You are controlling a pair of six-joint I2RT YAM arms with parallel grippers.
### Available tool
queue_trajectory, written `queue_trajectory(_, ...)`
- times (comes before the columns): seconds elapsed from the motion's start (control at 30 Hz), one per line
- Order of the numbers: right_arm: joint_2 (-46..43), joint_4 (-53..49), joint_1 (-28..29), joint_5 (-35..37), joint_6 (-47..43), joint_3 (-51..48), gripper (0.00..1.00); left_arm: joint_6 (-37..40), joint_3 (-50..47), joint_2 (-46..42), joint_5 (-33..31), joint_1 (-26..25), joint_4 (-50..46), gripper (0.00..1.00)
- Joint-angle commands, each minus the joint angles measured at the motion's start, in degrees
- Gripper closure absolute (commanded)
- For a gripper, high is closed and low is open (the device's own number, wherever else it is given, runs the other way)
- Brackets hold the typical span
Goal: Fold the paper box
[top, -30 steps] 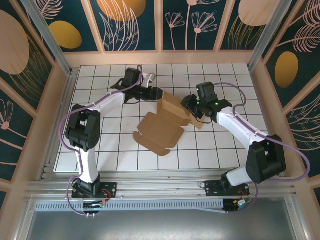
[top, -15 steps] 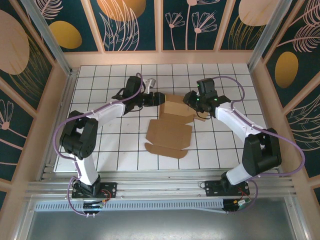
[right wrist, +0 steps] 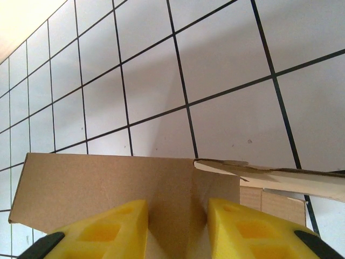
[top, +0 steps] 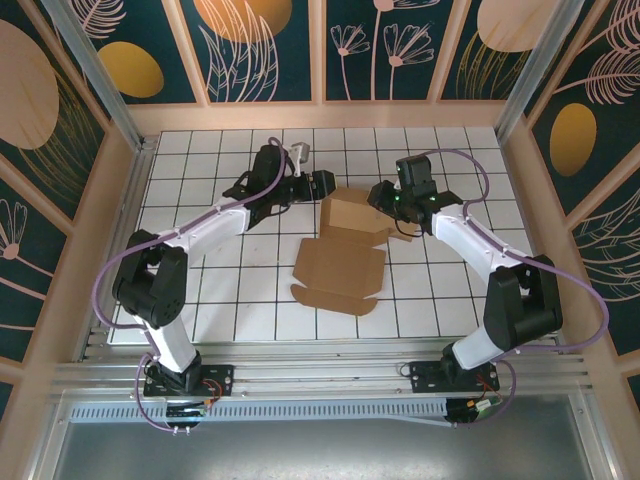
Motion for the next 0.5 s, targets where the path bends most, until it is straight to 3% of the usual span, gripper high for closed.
queue_trajectory(0.0,-1.52,0.08,-0.10,-1.20,0.36,-2.32,0.66,-3.68,0.20,2.00,2.89,0.00,-0.30,0.32)
queue_trajectory(0.2,-0.88,1.55,0.08,-3.63,2.40,-3.47,0.73,-6.31,-0.59,4.60,6.49,0.02,1.73,0.38)
queue_trajectory(0.47,-2.01,0.86,0.17,-2.72,2.29,-3.05,0.66,-5.75,-1.93,3.62,5.26,0.00,1.44,0.39)
